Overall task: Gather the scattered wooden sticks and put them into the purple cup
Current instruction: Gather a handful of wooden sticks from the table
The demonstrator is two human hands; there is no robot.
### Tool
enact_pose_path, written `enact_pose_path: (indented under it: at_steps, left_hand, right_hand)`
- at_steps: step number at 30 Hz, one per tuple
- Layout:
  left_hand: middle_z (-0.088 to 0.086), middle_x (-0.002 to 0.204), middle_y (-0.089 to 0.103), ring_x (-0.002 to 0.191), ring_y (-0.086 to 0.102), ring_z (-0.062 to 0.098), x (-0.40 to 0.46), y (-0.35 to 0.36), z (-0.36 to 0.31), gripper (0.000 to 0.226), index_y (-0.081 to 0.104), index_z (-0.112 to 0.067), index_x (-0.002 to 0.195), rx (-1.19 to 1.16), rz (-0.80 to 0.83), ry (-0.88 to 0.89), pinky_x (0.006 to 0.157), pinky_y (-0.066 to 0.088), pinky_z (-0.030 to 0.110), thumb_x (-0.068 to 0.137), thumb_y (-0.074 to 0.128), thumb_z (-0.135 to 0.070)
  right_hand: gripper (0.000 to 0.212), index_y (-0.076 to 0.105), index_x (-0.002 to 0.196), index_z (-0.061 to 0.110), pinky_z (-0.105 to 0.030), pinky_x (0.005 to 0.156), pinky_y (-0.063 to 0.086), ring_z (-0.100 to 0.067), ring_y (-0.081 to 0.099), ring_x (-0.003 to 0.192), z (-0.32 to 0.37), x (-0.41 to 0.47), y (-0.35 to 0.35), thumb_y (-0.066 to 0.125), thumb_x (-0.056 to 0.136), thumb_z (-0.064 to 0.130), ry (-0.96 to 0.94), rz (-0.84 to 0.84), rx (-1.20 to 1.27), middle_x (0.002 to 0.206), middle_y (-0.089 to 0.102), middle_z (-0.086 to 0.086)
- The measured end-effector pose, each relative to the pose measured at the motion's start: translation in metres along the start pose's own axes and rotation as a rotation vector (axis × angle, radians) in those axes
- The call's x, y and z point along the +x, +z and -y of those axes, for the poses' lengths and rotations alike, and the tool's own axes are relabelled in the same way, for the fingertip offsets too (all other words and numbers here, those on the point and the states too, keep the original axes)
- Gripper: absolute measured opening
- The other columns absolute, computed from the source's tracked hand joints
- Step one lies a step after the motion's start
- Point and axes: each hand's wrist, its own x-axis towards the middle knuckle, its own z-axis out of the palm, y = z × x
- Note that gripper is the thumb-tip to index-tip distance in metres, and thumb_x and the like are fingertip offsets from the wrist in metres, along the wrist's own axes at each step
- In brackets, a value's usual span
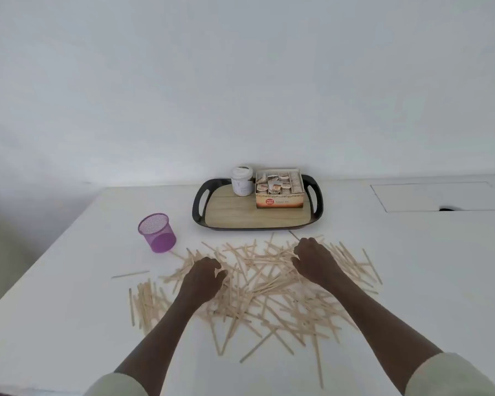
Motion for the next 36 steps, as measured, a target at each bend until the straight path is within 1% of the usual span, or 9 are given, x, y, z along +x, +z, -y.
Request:
enact_pose_path:
  at_steps: [3, 7, 10, 12, 18, 25, 30, 33, 36]
  left_hand:
    - [0.005, 0.139, 0.055, 0.129, 0.048, 0.025, -0.004, 0.008, -0.002, 0.050, 0.060, -0.012, 0.128, 0.059, -0.053, 0.005, 0.098, 0.047, 0.038, 0.094, 0.058, -0.049]
    - [0.008, 0.151, 0.040, 0.139, 0.033, 0.029, -0.019, 0.019, -0.003, 0.097, 0.045, -0.014, 0.143, 0.079, -0.101, -0.045, 0.107, 0.041, 0.044, 0.074, 0.055, -0.081]
    - [0.012, 0.159, 0.027, 0.146, 0.021, 0.033, -0.029, 0.030, -0.004, 0.129, 0.030, -0.015, 0.151, 0.113, -0.034, -0.097, 0.112, 0.034, 0.049, 0.055, 0.038, -0.101]
    - [0.014, 0.161, 0.022, 0.147, 0.019, 0.035, -0.032, 0.039, -0.006, 0.136, 0.023, -0.014, 0.154, 0.110, 0.026, -0.133, 0.114, 0.030, 0.050, 0.051, 0.038, -0.102]
    - [0.012, 0.147, 0.045, 0.136, 0.039, 0.032, -0.030, 0.052, -0.009, 0.092, 0.038, -0.006, 0.145, -0.001, -0.037, -0.118, 0.103, 0.043, 0.041, 0.079, 0.068, -0.063]
    - [0.009, 0.116, 0.066, 0.113, 0.057, 0.028, -0.011, 0.043, -0.018, 0.051, 0.057, -0.008, 0.128, -0.165, -0.099, -0.124, 0.089, 0.051, 0.038, 0.086, 0.073, -0.031]
    - [0.007, 0.088, 0.069, 0.086, 0.066, 0.027, -0.001, 0.043, -0.018, 0.015, 0.065, -0.005, 0.100, -0.203, -0.138, -0.076, 0.075, 0.055, 0.042, 0.086, 0.068, -0.010]
    - [0.005, 0.087, 0.069, 0.085, 0.066, 0.025, 0.002, 0.044, -0.018, 0.012, 0.065, -0.006, 0.097, -0.229, -0.152, -0.066, 0.072, 0.056, 0.040, 0.087, 0.068, -0.011]
    - [0.005, 0.106, 0.070, 0.105, 0.060, 0.026, 0.004, 0.044, -0.015, 0.036, 0.065, -0.008, 0.115, -0.179, -0.132, -0.062, 0.083, 0.053, 0.039, 0.086, 0.073, -0.029]
  right_hand:
    - [0.044, 0.065, 0.110, 0.007, -0.038, 0.094, 0.049, -0.025, 0.052, 0.116, -0.006, -0.005, 0.010, 0.056, 0.094, 0.047, 0.036, 0.062, 0.060, 0.118, 0.058, -0.009]
    - [0.072, 0.056, 0.117, 0.008, -0.038, 0.097, 0.048, -0.026, 0.048, 0.120, -0.009, -0.012, 0.021, 0.059, 0.081, 0.070, 0.029, 0.109, 0.000, 0.129, 0.050, -0.009]
    - [0.077, 0.053, 0.119, 0.007, -0.038, 0.097, 0.046, -0.026, 0.047, 0.119, -0.010, -0.015, 0.029, 0.063, 0.077, 0.071, 0.013, 0.133, -0.017, 0.129, 0.049, -0.009]
    - [0.072, 0.055, 0.119, 0.007, -0.037, 0.096, 0.046, -0.025, 0.048, 0.117, -0.009, -0.013, 0.032, 0.065, 0.078, 0.066, 0.013, 0.129, 0.031, 0.126, 0.050, -0.008]
    - [0.037, 0.062, 0.108, 0.006, -0.031, 0.086, 0.045, -0.023, 0.049, 0.113, -0.003, -0.004, 0.035, 0.067, 0.090, 0.038, 0.032, 0.106, 0.176, 0.115, 0.054, -0.007]
    - [0.033, 0.063, 0.116, 0.004, -0.035, 0.091, 0.050, -0.025, 0.051, 0.116, -0.003, 0.004, 0.035, 0.066, 0.092, 0.026, 0.064, 0.098, 0.193, 0.119, 0.055, -0.010]
    - [0.012, 0.062, 0.092, 0.001, -0.040, 0.080, 0.051, -0.028, 0.059, 0.098, -0.001, 0.010, 0.033, 0.054, 0.095, 0.009, 0.028, 0.107, 0.106, 0.104, 0.058, -0.013]
    - [0.013, 0.062, 0.089, 0.001, -0.040, 0.080, 0.052, -0.029, 0.060, 0.095, -0.002, 0.013, 0.032, 0.051, 0.095, 0.005, 0.010, 0.101, 0.098, 0.102, 0.059, -0.014]
    - [0.011, 0.064, 0.093, 0.002, -0.033, 0.078, 0.047, -0.026, 0.059, 0.098, -0.004, 0.015, 0.033, 0.055, 0.095, 0.009, 0.002, 0.099, 0.118, 0.105, 0.058, -0.012]
